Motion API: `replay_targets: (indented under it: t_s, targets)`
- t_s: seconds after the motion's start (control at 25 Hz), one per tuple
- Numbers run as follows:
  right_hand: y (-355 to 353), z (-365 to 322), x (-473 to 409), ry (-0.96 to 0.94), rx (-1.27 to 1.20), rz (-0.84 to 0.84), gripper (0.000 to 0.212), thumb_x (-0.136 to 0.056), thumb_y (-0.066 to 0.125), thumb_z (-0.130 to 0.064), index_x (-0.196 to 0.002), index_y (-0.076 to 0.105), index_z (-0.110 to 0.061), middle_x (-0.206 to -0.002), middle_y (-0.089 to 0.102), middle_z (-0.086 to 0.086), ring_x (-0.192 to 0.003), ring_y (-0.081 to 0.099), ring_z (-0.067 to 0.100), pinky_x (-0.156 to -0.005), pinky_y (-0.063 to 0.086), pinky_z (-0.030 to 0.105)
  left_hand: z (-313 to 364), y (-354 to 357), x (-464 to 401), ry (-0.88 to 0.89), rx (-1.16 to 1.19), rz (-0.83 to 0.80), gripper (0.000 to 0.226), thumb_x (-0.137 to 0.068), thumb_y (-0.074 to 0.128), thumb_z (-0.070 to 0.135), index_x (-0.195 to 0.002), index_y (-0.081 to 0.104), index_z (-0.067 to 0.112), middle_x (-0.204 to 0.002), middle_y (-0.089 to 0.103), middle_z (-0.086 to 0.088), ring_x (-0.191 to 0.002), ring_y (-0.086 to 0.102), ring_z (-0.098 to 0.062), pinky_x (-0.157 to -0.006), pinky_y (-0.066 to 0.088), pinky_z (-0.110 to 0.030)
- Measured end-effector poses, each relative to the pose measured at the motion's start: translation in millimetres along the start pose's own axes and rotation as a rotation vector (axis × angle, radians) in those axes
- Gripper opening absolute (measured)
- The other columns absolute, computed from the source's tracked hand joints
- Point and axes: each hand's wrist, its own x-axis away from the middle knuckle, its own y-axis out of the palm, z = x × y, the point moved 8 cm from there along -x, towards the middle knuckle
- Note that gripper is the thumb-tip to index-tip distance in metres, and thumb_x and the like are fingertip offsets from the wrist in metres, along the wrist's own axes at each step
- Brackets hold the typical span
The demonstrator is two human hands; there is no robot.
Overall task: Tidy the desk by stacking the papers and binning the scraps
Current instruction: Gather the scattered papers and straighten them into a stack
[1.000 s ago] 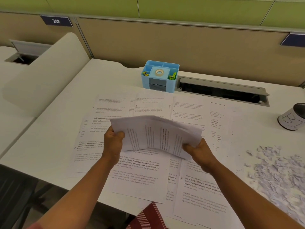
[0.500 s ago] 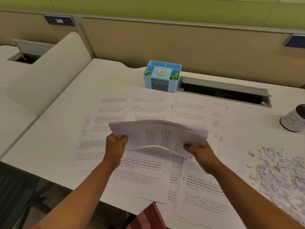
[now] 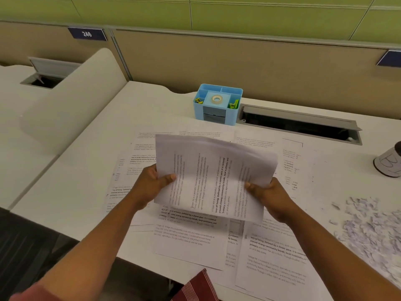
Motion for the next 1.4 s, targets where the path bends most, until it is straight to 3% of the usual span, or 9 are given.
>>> replay_targets:
  t_s: [0.16,0.24,0.32,0.52,0.68,0.96,1.2,1.32,1.4]
  targets:
    - [0.9,-1.5,-0.2,0.043,-0.164,0.065,0.02,-0.093,0.066,-0.005,-0.112,0.067,-0.011,-0.103,0.077,0.012,-0.098,0.074,0.033,-0.085,0.06,0.052,-10.7,-10.3,0.4,-0.131,0.165,0.104,0.03,-0.081,0.081,0.024,-0.097,0.064,0.004,-0.101,0.078,-0.009,-0.096,0.074,-0.03,-0.078,0.06,-0.042]
    - [2.2,-0.3,0.4,0.046,-0.251,0.11,0.023,-0.092,0.066,-0.003,-0.113,0.067,-0.013,-0.105,0.077,0.01,-0.098,0.074,0.031,-0.085,0.06,0.05,-22.6,-1.5,7.3,-0.219,0.377,0.113,0.021,-0.081,0.079,0.017,-0.096,0.064,0.013,-0.099,0.077,-0.008,-0.089,0.072,-0.024,-0.066,0.057,-0.031]
    - [6.2,0.7,-0.3,0.041,-0.336,0.15,0.026,-0.092,0.065,-0.001,-0.112,0.067,-0.016,-0.106,0.077,0.008,-0.096,0.075,0.028,-0.08,0.062,0.045,-28.4,15.2,14.3,-0.276,0.618,0.103,0.027,-0.077,0.078,0.011,-0.101,0.065,0.014,-0.098,0.075,-0.009,-0.079,0.07,-0.019,-0.06,0.056,-0.025]
    - [20.6,12.1,-3.2,0.068,-0.455,0.231,0.03,-0.092,0.066,0.001,-0.113,0.066,-0.02,-0.109,0.077,0.004,-0.099,0.074,0.025,-0.081,0.061,0.044,-23.5,32.7,11.0,-0.282,0.868,0.208,0.014,-0.086,0.074,0.011,-0.089,0.062,0.017,-0.099,0.072,-0.008,-0.082,0.066,-0.017,-0.067,0.059,-0.029]
    - [38.5,19.1,-1.9,0.075,-0.52,0.255,0.031,-0.092,0.066,0.001,-0.114,0.065,-0.021,-0.11,0.077,0.002,-0.101,0.074,0.025,-0.087,0.059,0.049,-18.1,61.6,18.4,-0.283,0.857,0.145,0.01,-0.094,0.066,0.006,-0.101,0.064,0.012,-0.106,0.075,-0.012,-0.09,0.074,-0.022,-0.078,0.06,-0.037]
    - [83.8,18.6,1.0,0.067,-0.561,0.232,0.029,-0.095,0.064,-0.003,-0.113,0.064,-0.025,-0.108,0.077,0.0,-0.098,0.074,0.021,-0.087,0.058,0.051,-17.9,69.7,15.3,-0.205,0.92,0.182,0.032,-0.1,0.055,0.0,-0.13,0.058,0.013,-0.122,0.072,-0.012,-0.113,0.069,-0.031,-0.094,0.055,-0.059]
    - [100.3,3.4,-10.0,0.074,-0.558,0.121,0.04,-0.093,0.062,-0.001,-0.129,0.059,-0.018,-0.121,0.073,0.006,-0.111,0.07,0.027,-0.085,0.06,0.045,-2.7,5.2,-5.2,-0.055,0.584,0.344,0.026,-0.101,0.054,0.0,-0.12,0.062,0.017,-0.116,0.074,-0.002,-0.104,0.073,-0.018,-0.09,0.059,-0.043]
    - [93.1,-12.0,-24.0,0.108,-0.552,0.076,0.029,-0.097,0.056,-0.008,-0.123,0.066,-0.017,-0.119,0.073,0.011,-0.104,0.07,0.028,-0.082,0.061,0.043,-4.8,-30.1,-17.7,-0.006,0.427,0.331,0.028,-0.101,0.055,0.002,-0.122,0.062,0.019,-0.118,0.073,0.003,-0.108,0.071,-0.015,-0.094,0.057,-0.04]
    - [97.6,-16.2,-33.0,0.139,-0.433,0.01,0.026,-0.099,0.055,-0.011,-0.12,0.07,-0.016,-0.122,0.073,0.01,-0.108,0.069,0.029,-0.092,0.058,0.046,-11.4,-45.3,-25.0,-0.008,0.331,0.264,0.031,-0.101,0.056,0.003,-0.125,0.061,0.021,-0.122,0.072,0.005,-0.112,0.069,-0.015,-0.098,0.056,-0.04]
